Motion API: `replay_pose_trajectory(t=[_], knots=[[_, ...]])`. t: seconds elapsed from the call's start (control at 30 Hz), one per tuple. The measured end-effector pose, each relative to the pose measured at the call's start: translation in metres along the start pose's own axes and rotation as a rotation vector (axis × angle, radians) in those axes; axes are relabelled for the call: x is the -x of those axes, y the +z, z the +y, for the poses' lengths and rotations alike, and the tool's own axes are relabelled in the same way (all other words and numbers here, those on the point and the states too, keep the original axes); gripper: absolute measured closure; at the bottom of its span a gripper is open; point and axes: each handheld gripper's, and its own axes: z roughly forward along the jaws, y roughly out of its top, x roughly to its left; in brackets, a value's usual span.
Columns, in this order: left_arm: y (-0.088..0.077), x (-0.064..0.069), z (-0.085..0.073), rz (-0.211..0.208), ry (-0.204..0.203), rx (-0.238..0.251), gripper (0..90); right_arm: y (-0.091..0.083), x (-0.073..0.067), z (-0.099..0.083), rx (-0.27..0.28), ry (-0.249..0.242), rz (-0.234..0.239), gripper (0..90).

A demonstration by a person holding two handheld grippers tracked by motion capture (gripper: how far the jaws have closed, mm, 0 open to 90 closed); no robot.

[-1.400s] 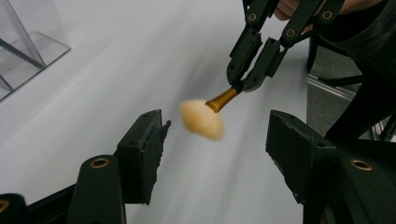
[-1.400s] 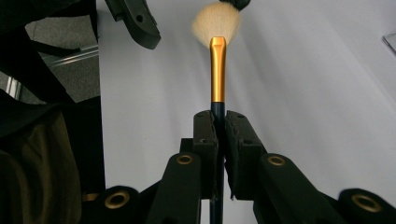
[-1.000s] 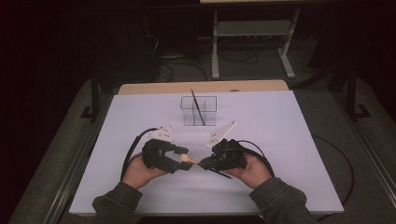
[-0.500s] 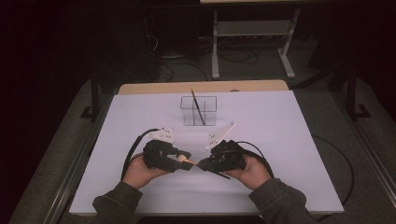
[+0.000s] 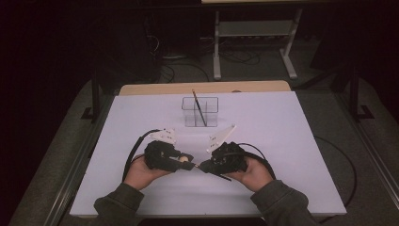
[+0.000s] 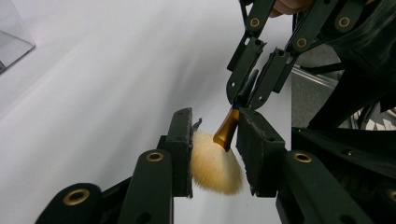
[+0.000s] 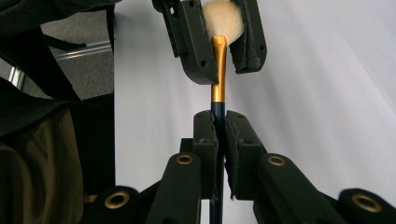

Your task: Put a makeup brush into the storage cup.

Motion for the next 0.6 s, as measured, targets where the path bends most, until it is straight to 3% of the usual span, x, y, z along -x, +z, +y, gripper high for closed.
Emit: replay_pose_trajectory(t=[0.6], knots=[[-0.0056,-0.0036,0.0011,-0.049,-0.021,0.003,77.0,0.0029,-0.0039,0.0018,0.002,-0.047,-0.029,82.5]])
